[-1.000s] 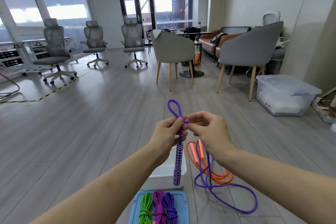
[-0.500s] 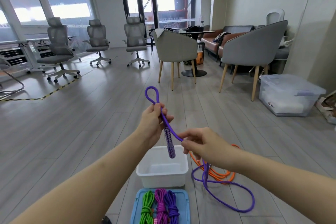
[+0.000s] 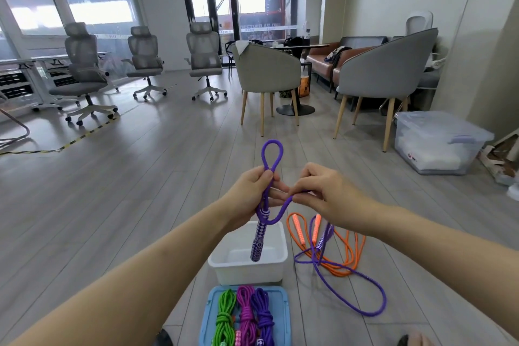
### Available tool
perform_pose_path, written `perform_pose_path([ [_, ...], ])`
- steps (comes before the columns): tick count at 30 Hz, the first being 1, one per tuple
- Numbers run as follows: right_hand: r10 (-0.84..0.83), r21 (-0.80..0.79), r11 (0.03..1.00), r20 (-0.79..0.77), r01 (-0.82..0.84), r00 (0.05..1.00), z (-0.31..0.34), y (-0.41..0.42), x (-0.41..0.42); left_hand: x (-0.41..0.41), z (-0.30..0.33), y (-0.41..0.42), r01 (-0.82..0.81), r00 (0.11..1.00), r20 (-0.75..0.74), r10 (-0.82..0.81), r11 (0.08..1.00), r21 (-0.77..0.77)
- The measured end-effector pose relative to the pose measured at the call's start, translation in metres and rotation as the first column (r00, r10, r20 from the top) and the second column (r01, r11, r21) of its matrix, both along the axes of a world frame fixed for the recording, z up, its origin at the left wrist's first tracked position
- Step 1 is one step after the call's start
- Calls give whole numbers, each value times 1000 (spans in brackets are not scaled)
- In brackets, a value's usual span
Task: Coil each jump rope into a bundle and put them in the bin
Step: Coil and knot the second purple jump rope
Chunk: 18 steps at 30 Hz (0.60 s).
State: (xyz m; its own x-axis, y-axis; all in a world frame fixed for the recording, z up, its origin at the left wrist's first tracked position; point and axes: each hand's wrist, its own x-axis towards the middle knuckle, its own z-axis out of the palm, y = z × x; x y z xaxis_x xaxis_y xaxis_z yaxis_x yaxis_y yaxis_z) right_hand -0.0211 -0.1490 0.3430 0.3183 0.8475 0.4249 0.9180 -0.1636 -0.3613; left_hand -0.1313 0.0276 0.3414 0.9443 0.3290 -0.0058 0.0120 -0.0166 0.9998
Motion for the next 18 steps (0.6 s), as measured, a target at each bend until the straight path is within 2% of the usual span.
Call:
perform_pose_path([
  [4, 33, 69, 997, 114, -41, 993, -2, 5, 1, -3, -2, -12, 113, 993, -34, -111, 990, 86],
  [9, 49, 89, 994, 182, -66, 982, 0, 9, 1, -5, -5, -19, 201, 979, -57, -197, 977, 73],
  [13, -15, 69, 998, 105, 7, 994, -1, 0, 9, -3, -6, -17, 179, 982, -62, -178, 984, 6],
  [18, -56, 12, 998, 64, 55, 996, -5, -7, 18, -7, -4, -14, 178, 982, -80, -172, 982, 64],
])
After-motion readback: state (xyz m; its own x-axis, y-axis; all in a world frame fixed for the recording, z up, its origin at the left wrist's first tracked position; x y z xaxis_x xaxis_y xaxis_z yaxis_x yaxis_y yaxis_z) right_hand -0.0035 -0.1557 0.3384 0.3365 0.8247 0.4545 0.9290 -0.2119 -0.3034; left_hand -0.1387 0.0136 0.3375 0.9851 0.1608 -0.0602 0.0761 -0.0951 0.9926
